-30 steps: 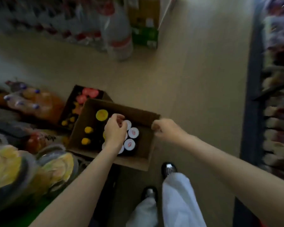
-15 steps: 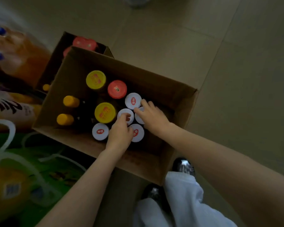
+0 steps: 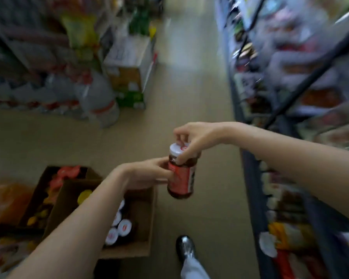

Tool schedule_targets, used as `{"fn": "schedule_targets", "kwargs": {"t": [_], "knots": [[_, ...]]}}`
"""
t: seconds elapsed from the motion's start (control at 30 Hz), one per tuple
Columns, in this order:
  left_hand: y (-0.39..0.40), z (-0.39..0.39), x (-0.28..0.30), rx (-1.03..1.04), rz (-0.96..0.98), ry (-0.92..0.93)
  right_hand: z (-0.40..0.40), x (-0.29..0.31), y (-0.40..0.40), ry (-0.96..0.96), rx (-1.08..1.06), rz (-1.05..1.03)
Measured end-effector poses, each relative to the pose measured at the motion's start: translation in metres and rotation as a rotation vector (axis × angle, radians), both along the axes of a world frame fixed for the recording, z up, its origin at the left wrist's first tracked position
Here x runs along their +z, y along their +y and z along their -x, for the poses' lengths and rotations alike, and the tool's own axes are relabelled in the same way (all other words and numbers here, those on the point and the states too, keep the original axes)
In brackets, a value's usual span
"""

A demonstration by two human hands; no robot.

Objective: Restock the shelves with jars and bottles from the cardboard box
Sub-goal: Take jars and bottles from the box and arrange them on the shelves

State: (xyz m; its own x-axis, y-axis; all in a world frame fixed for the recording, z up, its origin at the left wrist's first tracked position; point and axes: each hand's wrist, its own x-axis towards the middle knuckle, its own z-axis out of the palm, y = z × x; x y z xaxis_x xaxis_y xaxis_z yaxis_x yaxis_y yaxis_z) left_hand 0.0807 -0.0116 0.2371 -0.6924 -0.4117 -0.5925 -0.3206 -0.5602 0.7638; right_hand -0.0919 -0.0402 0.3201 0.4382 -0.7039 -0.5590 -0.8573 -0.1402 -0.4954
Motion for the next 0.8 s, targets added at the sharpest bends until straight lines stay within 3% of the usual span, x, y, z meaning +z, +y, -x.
{"fn": "schedule_targets", "kwargs": {"t": [0.07, 0.27, 0.4, 0.53, 0.6, 0.7, 0.8], "knots": [[0.006, 0.042, 0.084, -0.156, 0.005, 0.123, 0.045, 0.095, 0.028, 0.023, -0.167, -0.005], [0.079, 0.187, 0.308, -0.479, 0.177, 0.489, 0.156, 0.330, 0.175, 0.256, -0.624, 0.243], [0.154, 0.264, 0.414, -0.683, 0.201, 0.715, 0.195, 0.460, 0.307, 0.127, -0.840, 0.487], [0.247, 0.328, 0.494, -0.985, 0.185, 0.955, 0.205, 0.525, 0.439, 0.087, -0.887, 0.701], [0.292, 0.356, 0.517, -1.201, 0.088, 1.117, 0.206, 0.536, 0.492, 0.063, -0.952, 0.872], [0.361, 0.385, 0.550, -1.174, 0.125, 1.102, 0.211, 0.553, 0.564, 0.053, -1.064, 1.147], [0.424, 0.396, 0.588, -1.286, 0.112, 1.290, 0.207, 0.574, 0.627, 0.044, -1.146, 1.334]]}}
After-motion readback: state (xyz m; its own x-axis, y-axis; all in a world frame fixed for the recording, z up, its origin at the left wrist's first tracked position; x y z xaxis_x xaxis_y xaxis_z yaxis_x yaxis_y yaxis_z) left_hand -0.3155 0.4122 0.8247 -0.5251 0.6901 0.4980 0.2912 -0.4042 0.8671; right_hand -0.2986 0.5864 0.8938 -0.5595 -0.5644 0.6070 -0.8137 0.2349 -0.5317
